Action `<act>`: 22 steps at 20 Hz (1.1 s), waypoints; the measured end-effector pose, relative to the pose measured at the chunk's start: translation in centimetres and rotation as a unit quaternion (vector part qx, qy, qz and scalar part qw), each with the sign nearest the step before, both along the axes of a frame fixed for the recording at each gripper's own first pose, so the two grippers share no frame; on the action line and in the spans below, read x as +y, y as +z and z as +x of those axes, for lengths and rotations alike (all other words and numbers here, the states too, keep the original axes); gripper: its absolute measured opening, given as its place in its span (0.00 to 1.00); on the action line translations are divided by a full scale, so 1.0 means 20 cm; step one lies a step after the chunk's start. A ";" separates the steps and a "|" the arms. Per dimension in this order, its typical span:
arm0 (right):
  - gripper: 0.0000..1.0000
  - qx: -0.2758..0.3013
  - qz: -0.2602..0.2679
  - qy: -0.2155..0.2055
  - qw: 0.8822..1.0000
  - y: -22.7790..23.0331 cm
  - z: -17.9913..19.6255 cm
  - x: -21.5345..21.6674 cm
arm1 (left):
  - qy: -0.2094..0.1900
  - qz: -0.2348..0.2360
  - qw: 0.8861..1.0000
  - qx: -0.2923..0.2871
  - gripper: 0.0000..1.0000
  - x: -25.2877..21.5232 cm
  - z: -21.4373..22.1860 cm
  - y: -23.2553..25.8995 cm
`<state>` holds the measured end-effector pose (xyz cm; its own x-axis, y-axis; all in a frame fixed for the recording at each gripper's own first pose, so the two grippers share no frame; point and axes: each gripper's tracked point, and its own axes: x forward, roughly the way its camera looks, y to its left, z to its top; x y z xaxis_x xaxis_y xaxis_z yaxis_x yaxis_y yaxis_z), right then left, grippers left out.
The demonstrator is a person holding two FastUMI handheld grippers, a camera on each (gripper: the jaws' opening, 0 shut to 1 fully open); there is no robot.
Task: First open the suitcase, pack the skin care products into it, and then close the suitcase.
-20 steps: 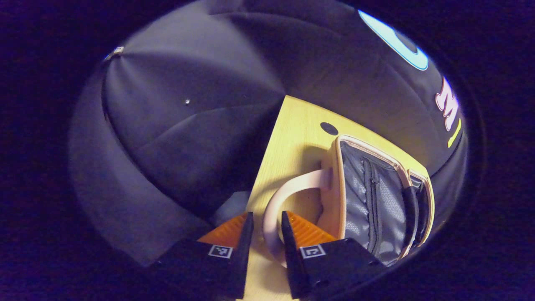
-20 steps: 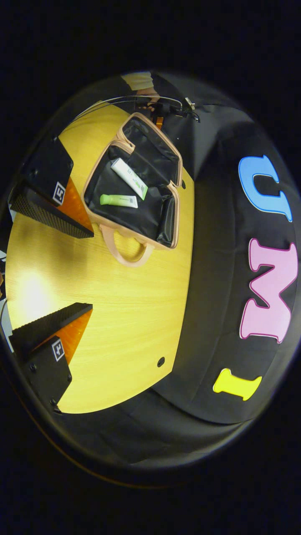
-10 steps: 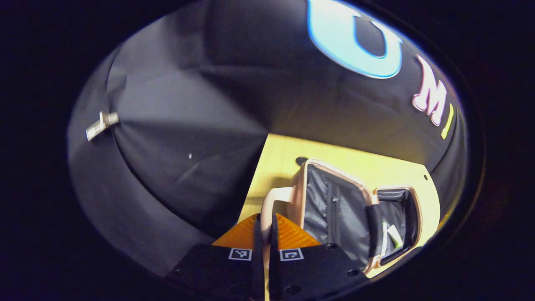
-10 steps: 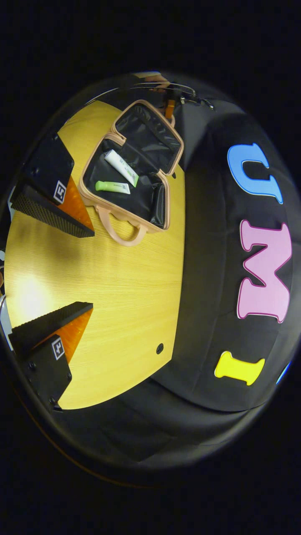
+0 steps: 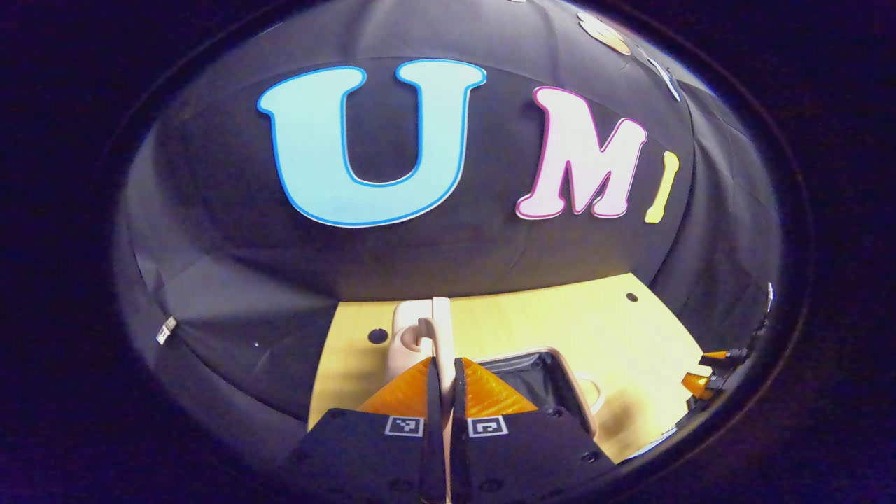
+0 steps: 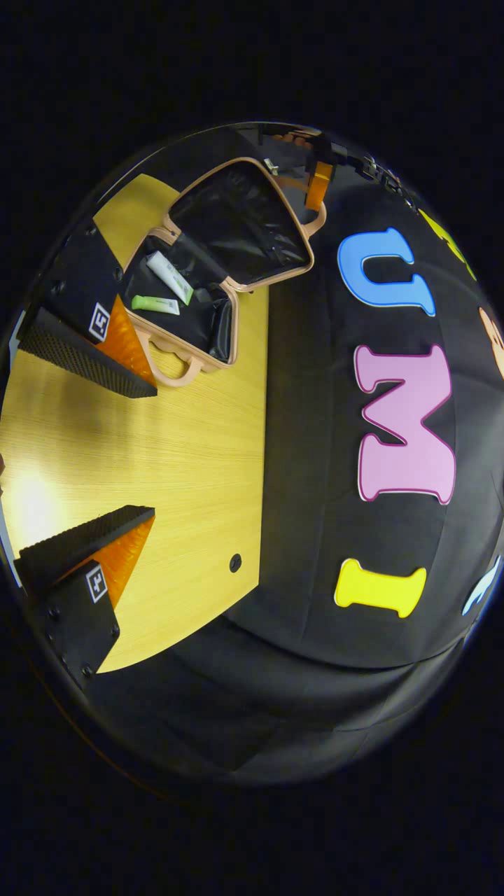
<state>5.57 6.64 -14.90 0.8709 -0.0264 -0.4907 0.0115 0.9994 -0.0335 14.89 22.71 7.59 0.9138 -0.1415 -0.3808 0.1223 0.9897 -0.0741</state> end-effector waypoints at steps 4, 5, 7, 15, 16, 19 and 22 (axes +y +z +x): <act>0.98 -0.006 0.035 -0.016 0.999 0.02 -0.01 -0.16 | -0.045 -0.126 0.991 0.024 0.08 -0.66 -0.01 -0.16; 0.98 -0.006 0.043 -0.017 0.999 0.02 -0.02 -0.19 | -0.054 -0.147 0.987 0.042 0.08 -0.80 0.00 -0.28; 0.97 -0.005 0.049 -0.016 0.999 0.02 -0.03 -0.27 | -0.060 -0.147 0.985 0.069 0.09 -1.03 0.07 -0.52; 0.97 -0.021 0.052 -0.003 0.998 0.06 -0.04 -0.52 | 0.006 -0.111 0.986 0.126 0.11 -1.29 0.19 -1.02; 0.97 -0.028 0.053 -0.001 0.998 0.09 -0.03 -0.53 | 0.006 -0.101 0.987 0.121 0.13 -1.31 0.17 -1.02; 0.97 -0.049 0.058 0.002 0.997 0.17 -0.01 -0.52 | 0.003 -0.101 0.992 0.077 0.43 -1.34 0.13 -0.88; 0.97 -0.061 0.069 0.013 0.996 0.25 -0.03 -0.44 | 0.004 -0.090 0.996 -0.007 0.92 -1.30 0.00 -0.57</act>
<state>5.05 -2.17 -9.90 0.9237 0.0577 -0.3787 -0.0192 0.9943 0.1046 14.86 -3.24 -3.83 0.9201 -0.1992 -0.3374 0.1169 0.9615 -0.2488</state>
